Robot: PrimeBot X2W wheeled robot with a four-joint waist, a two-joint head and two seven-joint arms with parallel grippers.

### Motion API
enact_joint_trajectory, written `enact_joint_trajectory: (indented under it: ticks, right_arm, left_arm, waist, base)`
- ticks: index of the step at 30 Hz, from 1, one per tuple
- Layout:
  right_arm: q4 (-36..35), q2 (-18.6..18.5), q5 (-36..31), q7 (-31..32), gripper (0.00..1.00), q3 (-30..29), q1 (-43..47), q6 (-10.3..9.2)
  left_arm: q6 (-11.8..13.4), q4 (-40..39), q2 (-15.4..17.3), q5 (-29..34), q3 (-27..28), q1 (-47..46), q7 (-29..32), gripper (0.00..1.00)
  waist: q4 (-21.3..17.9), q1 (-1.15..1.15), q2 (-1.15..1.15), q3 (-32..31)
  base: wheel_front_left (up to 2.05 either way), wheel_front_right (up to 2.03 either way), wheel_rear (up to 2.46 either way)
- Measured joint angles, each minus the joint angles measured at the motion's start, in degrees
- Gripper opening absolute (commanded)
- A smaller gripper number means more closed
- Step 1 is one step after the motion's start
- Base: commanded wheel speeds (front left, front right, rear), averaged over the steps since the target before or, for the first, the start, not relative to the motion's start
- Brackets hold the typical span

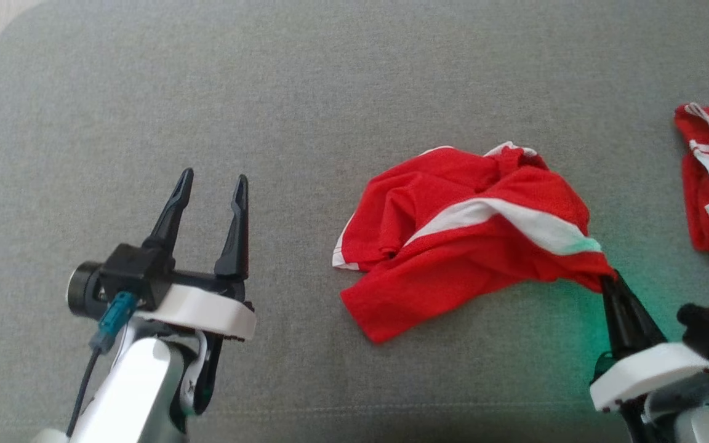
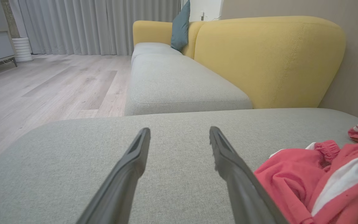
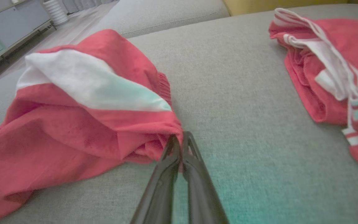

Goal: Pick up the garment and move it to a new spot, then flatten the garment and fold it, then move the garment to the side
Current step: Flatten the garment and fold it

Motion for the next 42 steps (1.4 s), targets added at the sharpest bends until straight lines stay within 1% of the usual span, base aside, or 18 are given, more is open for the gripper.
enact_joint_trajectory:
  ticks: [3,5,8,11,16,20,24,32,33,35,38,40,42]
  right_arm:
    - [0.9,1.2,-0.2,-1.9,1.00,-0.9,0.5,0.00]
    - [0.2,1.2,-0.6,-3.5,1.00,-0.9,0.2,0.00]
    - [-2.1,1.2,-1.1,-4.8,1.00,-0.9,0.2,0.00]
    - [-5.9,1.2,-1.9,-4.9,1.00,-0.8,0.1,0.00]
    - [-12.4,1.1,-2.7,-3.7,1.00,-0.1,0.3,0.00]
    - [-15.7,1.2,-3.2,-1.8,1.00,0.2,1.0,0.00]
    - [-17.0,1.4,-3.5,-0.8,1.00,0.1,2.9,0.00]
    - [-17.7,1.7,-3.5,0.1,1.00,0.1,3.0,0.00]
    - [-17.7,1.7,-3.5,0.1,1.00,0.1,3.0,0.00]
    - [-17.7,1.7,-3.5,0.5,1.00,0.1,3.0,0.00]
    - [-17.7,1.7,-3.5,0.6,1.00,0.2,2.8,0.00]
    - [-17.7,1.7,-3.4,0.7,1.00,0.5,2.6,0.00]
    - [-17.6,1.6,-3.4,0.7,1.00,1.0,2.5,0.00]
  left_arm:
    - [0.3,0.0,0.3,-0.1,0.1,0.8,0.0,1.00]
    - [0.7,-0.1,0.4,-0.1,0.1,2.0,0.1,1.00]
    - [1.1,-0.2,0.9,-0.1,0.2,4.0,0.1,1.00]
    - [1.7,-0.6,1.3,-0.5,0.2,5.5,0.3,1.00]
    - [2.4,-1.7,2.2,-0.6,0.2,8.2,0.6,1.00]
    - [3.1,-2.3,2.7,-0.6,0.2,10.5,1.1,1.00]
    - [3.5,-3.1,2.8,-0.6,0.1,11.5,1.4,1.00]
    - [3.5,-3.5,2.8,-1.1,-0.2,11.5,1.6,1.00]
    - [3.3,-3.6,2.8,-1.1,-0.5,11.4,2.0,1.00]
    - [1.9,-3.6,2.8,-1.2,-2.3,11.0,3.4,1.00]
    - [-1.4,-3.1,2.0,-2.1,-6.3,8.7,7.1,1.00]
    - [-3.7,-1.7,0.7,-2.8,-8.6,6.4,9.5,1.00]
    - [-5.4,0.4,-0.5,-3.5,-10.6,4.6,12.1,1.00]
  waist:
    - [-0.4,0.00,0.00,-0.7]
    - [-0.7,0.00,0.00,-1.4]
    - [-1.1,0.00,0.00,-2.4]
    - [-1.3,0.00,0.00,-3.6]
    - [-1.6,0.00,0.00,-5.6]
    - [-1.6,0.00,0.00,-6.7]
    - [-1.4,0.00,0.00,-6.9]
    - [-1.1,0.00,0.00,-6.4]
    - [-1.1,0.00,0.00,-6.3]
    - [-1.1,0.00,0.00,-5.9]
    - [-1.2,0.00,0.00,-5.0]
    - [-1.4,0.00,0.00,-4.3]
    - [-1.8,0.00,0.00,-3.6]
  base:
    - [0.00,0.00,0.00]
    - [0.00,0.00,0.00]
    - [0.00,0.00,0.00]
    - [0.00,0.00,0.00]
    - [0.00,0.00,0.00]
    - [0.00,0.00,0.00]
    - [0.00,0.00,0.00]
    - [0.00,0.00,0.00]
    - [0.00,0.00,0.00]
    - [0.00,0.00,0.00]
    - [0.00,0.00,0.00]
    - [0.00,0.00,0.00]
    - [0.00,0.00,0.00]
